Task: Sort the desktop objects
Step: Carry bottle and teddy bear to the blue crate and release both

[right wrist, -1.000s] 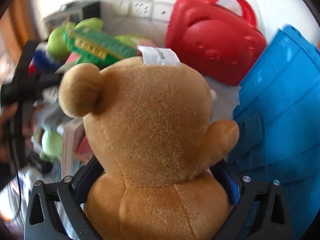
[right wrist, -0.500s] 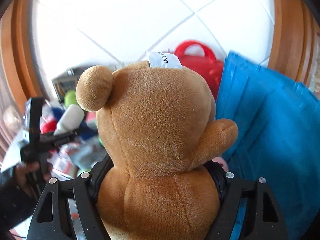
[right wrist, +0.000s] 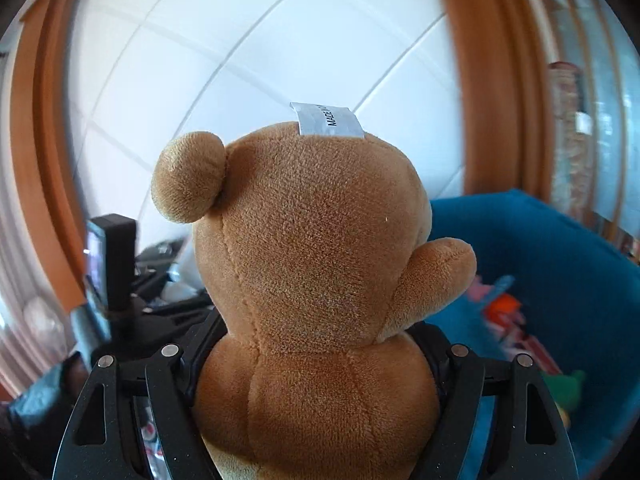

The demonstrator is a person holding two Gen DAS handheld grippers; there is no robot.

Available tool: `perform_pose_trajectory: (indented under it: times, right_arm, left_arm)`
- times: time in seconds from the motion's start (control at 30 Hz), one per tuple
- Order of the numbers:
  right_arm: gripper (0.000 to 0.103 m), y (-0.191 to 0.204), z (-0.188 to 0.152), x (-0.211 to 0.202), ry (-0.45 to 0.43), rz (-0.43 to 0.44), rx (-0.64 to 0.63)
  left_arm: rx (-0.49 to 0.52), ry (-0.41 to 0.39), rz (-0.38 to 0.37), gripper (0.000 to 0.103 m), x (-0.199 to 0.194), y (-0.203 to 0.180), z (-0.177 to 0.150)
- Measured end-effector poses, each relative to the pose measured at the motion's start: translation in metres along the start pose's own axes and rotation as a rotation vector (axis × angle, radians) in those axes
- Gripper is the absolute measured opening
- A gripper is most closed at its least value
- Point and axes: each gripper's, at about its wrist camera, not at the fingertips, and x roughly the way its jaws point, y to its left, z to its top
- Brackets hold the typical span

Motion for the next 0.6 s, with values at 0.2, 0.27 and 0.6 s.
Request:
perform_pose_trajectory:
  times: [0.2,0.27,0.6]
  right_arm:
    - [0.080,-0.067,0.021,-0.079,-0.115,-0.094,0.104]
    - [0.080,-0.095,0.032,-0.092,-0.126,-0.133,0.123]
    - [0.092,-0.229,0.085,-0.070,-0.056,-0.278,0.217]
  left_arm:
    - [0.097,-0.023,-0.108,0.052,0.003,-0.091,0.043]
    - [0.107,-0.025,-0.137,0.052,0.008,-0.118,0.060]
    - [0.131,0.002,-0.134,0.058,0.066,-0.202,0.136]
